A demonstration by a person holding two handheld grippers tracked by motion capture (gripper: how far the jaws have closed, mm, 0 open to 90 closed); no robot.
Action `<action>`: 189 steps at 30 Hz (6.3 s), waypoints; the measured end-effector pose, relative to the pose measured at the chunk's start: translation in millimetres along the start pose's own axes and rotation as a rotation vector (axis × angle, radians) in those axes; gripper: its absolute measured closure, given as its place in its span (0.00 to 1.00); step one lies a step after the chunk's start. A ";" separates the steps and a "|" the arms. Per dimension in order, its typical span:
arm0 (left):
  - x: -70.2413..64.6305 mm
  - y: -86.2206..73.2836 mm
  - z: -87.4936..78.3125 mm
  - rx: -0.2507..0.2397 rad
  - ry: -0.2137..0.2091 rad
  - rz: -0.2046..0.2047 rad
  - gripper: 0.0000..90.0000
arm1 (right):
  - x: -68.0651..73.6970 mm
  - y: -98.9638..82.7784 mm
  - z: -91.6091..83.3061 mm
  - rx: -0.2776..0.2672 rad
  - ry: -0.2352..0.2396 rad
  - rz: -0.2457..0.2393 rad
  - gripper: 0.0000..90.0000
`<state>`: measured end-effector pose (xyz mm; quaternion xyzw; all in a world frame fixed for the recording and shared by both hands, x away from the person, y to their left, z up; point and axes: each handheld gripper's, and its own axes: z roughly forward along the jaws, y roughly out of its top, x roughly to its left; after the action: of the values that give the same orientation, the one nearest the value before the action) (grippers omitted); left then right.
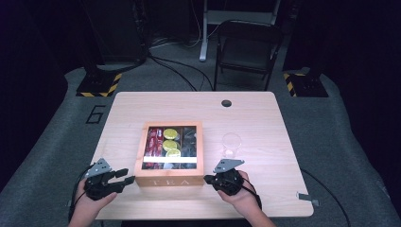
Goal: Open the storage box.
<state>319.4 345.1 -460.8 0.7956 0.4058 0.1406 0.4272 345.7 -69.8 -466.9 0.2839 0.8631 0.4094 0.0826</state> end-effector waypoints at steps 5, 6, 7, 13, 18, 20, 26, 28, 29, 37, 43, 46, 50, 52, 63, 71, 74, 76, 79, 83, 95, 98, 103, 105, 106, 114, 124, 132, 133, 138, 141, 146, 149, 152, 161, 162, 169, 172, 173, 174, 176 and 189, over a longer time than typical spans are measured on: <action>1.1 -1.5 -1.5 0.000 0.006 -0.004 0.60 | -0.2 1.2 2.5 0.005 0.002 0.003 0.97; 1.0 -2.0 -1.8 -0.006 0.011 -0.007 0.60 | 0.1 1.5 2.8 0.003 -0.001 0.004 0.97; 0.8 -2.3 -2.1 -0.006 0.013 -0.012 0.60 | -0.3 1.5 2.7 0.003 0.002 0.003 0.97; 1.7 -3.5 -2.9 0.007 0.009 -0.013 0.60 | 0.1 1.5 2.8 0.000 0.000 0.002 0.97; 2.8 -4.4 -4.2 0.002 0.005 -0.027 0.59 | 0.8 1.7 3.0 -0.003 -0.005 0.001 0.97; 3.6 -4.4 -4.8 0.006 -0.010 -0.034 0.57 | 0.6 2.2 3.2 -0.009 -0.004 -0.001 0.97; 0.0 -4.7 -0.3 0.021 -0.017 -0.001 0.50 | 0.5 3.8 1.5 -0.026 -0.003 -0.003 0.97; -1.3 -5.1 2.0 0.018 -0.013 0.002 0.49 | 0.5 4.5 0.2 -0.032 -0.004 -0.004 0.97; -1.7 -4.8 2.6 0.023 -0.013 0.007 0.49 | 1.4 4.9 -0.4 -0.037 -0.004 0.009 0.97; -8.1 0.5 10.8 -0.002 0.037 0.045 0.46 | 2.8 7.3 -5.6 -0.076 -0.015 0.015 0.97; -9.0 4.9 16.3 -0.026 0.024 0.036 0.51 | 2.9 7.8 -6.9 -0.086 -0.013 0.018 0.97; -10.2 7.3 18.5 -0.027 0.022 0.041 0.52 | 2.3 7.8 -7.2 -0.092 -0.008 0.020 0.97; -13.3 11.8 18.1 -0.032 0.036 0.054 0.51 | 1.5 9.0 -9.2 -0.108 -0.004 0.026 0.95; -14.1 13.1 17.6 -0.033 0.049 0.065 0.51 | 1.3 9.3 -9.9 -0.112 -0.005 0.027 0.93; -17.5 29.0 13.1 -0.034 0.060 0.052 0.51 | -1.4 23.7 -21.1 -0.111 -0.066 0.021 0.65; -13.0 45.3 6.3 -0.065 0.069 0.038 0.51 | -1.4 40.4 -20.0 -0.128 -0.106 -0.035 0.55; -10.7 55.5 1.3 -0.091 0.085 0.051 0.51 | -2.6 47.4 -19.1 -0.136 -0.112 -0.067 0.53; -10.8 63.8 -1.6 -0.111 0.101 0.062 0.51 | -3.7 52.5 -18.5 -0.138 -0.128 -0.070 0.51; -9.4 71.3 -4.2 -0.122 0.106 0.069 0.51 | -6.9 60.1 -19.6 -0.165 -0.141 -0.062 0.51; -4.9 86.0 -8.4 -0.156 0.105 0.073 0.51 | -10.9 71.4 -23.7 -0.202 -0.166 -0.076 0.50; 1.3 103.6 -10.6 -0.150 0.097 0.084 0.52 | -18.2 93.8 -26.0 -0.225 -0.211 -0.086 0.53; 2.3 107.5 -10.7 -0.150 0.100 0.085 0.52 | -22.1 99.3 -25.6 -0.214 -0.229 -0.089 0.58; 3.3 113.1 -10.2 -0.149 0.108 0.091 0.52 | -25.9 108.0 -22.8 -0.193 -0.241 -0.100 0.63; 4.4 115.3 -10.1 -0.150 0.108 0.088 0.52 | -26.6 111.7 -21.0 -0.196 -0.251 -0.101 0.63; 4.8 116.2 -9.6 -0.158 0.111 0.083 0.52 | -26.8 113.5 -20.1 -0.195 -0.254 -0.104 0.63; 9.6 122.4 -8.1 -0.188 0.114 0.065 0.54 | -30.7 122.9 -18.1 -0.199 -0.283 -0.123 0.65; 16.4 123.0 3.0 -0.194 0.126 0.046 0.54 | -34.7 125.8 -18.4 -0.206 -0.266 -0.098 0.65; 22.6 118.8 17.0 -0.210 0.158 0.022 0.57 | -35.8 128.1 -18.6 -0.209 -0.269 -0.091 0.65; 23.4 118.5 18.2 -0.208 0.163 0.023 0.58 | -36.0 128.3 -18.6 -0.210 -0.269 -0.090 0.65; 26.3 119.8 21.1 -0.224 0.169 0.023 0.61 | -35.7 129.8 -18.3 -0.213 -0.280 -0.083 0.65; 28.2 119.8 21.1 -0.230 0.158 0.032 0.61 | -35.2 130.9 -18.6 -0.211 -0.283 -0.068 0.65; 30.9 117.4 23.1 -0.267 0.151 0.021 0.61 | -37.0 133.3 -18.5 -0.216 -0.284 -0.071 0.65; 33.5 117.2 24.5 -0.263 0.138 0.010 0.61 | -35.5 134.0 -18.6 -0.210 -0.289 -0.047 0.65; 34.6 117.5 25.4 -0.264 0.139 0.007 0.61 | -35.6 134.5 -18.6 -0.209 -0.291 -0.046 0.65; 40.2 116.1 34.5 -0.263 0.141 -0.029 0.62 | -37.7 135.4 -17.3 -0.224 -0.292 -0.015 0.64; 41.0 116.0 35.6 -0.256 0.143 -0.027 0.62 | -38.3 135.8 -16.8 -0.225 -0.290 -0.021 0.64; 45.7 112.2 45.0 -0.224 0.165 -0.044 0.67 | -37.9 136.5 -14.9 -0.217 -0.295 -0.019 0.63; 47.1 112.1 46.1 -0.230 0.158 -0.051 0.67 | -38.3 136.6 -14.8 -0.217 -0.296 -0.025 0.63; 46.8 112.2 46.2 -0.236 0.155 -0.049 0.65 | -38.2 136.4 -14.7 -0.218 -0.296 -0.024 0.63; 46.4 112.4 45.9 -0.235 0.151 -0.043 0.65 | -38.2 136.4 -14.7 -0.218 -0.296 -0.024 0.63; 45.2 112.7 46.3 -0.239 0.159 -0.032 0.62 | -38.1 136.4 -14.6 -0.219 -0.297 -0.024 0.63; 44.3 113.6 49.8 -0.250 0.192 -0.003 0.63 | -37.0 138.0 -14.2 -0.215 -0.307 -0.018 0.63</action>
<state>435.4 316.2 -405.8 0.7184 0.4255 0.2648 0.4824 429.1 -30.3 -357.0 0.3249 0.7940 0.4505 0.2471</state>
